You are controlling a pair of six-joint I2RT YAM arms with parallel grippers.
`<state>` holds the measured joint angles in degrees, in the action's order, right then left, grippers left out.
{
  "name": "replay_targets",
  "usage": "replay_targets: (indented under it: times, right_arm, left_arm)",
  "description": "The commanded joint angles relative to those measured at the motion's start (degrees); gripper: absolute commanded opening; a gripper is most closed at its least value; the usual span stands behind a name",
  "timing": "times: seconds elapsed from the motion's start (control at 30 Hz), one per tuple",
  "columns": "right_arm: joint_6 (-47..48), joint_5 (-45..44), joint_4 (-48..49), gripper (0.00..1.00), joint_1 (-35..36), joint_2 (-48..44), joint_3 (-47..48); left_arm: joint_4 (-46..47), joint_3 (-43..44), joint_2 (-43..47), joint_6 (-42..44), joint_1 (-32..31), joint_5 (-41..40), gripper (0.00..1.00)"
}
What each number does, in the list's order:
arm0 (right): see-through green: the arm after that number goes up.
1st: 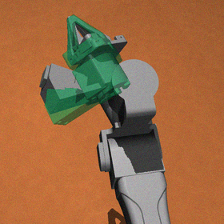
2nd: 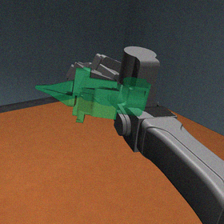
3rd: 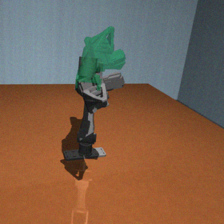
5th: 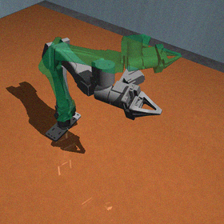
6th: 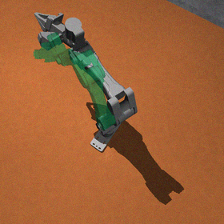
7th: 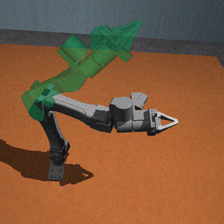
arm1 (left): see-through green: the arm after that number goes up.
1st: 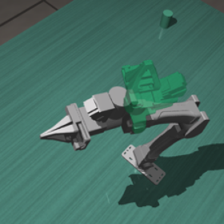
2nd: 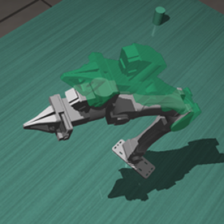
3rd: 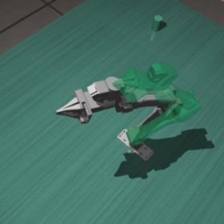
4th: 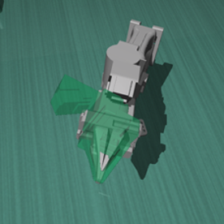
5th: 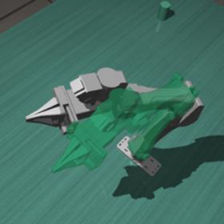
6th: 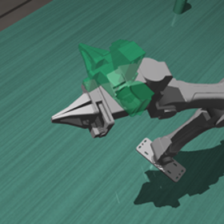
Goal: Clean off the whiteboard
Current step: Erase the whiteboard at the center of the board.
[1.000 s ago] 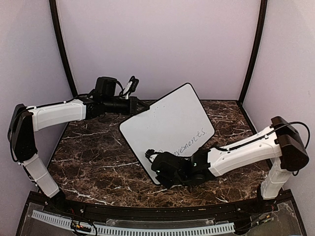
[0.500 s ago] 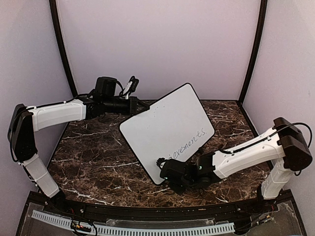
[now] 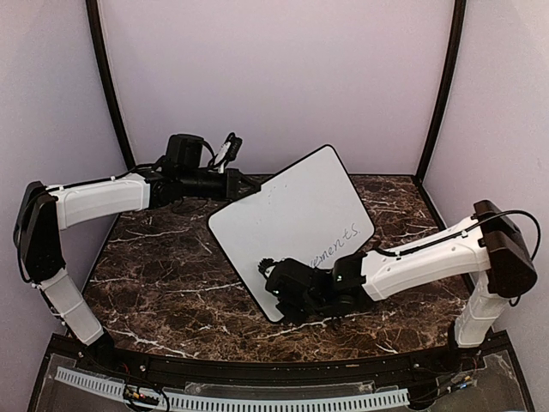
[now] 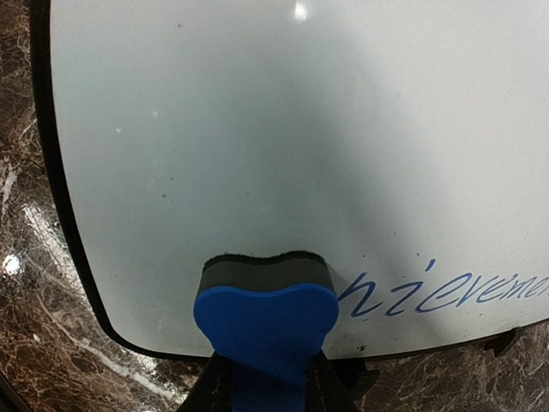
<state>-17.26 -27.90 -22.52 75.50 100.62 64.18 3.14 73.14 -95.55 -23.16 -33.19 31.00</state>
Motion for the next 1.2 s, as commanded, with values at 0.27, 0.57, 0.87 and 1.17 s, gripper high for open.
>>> replay_targets:
  times: [0.27,0.57,0.87,1.17]
  right_arm:
    - [-5.07,3.32,-0.07,0.24,-1.69,-3.57,-8.79]
    - [1.06,1.76,1.26,0.24,-5.81,-0.61,-0.07]
    - [2.95,5.19,2.63,0.24,-8.28,0.06,2.2]
    - [-1.22,5.44,1.26,0.24,-4.9,-2.16,-4.41]
  left_arm:
    - [-4.19,-0.5,-0.79,1.89,-2.05,2.83,0.0]
    - [-4.45,-0.49,-0.87,2.15,-2.05,2.04,0.0]
    - [-4.55,-0.36,-0.87,2.2,-2.05,2.06,0.0]
    - [-4.38,-0.39,-1.19,1.99,-2.04,2.47,0.0]
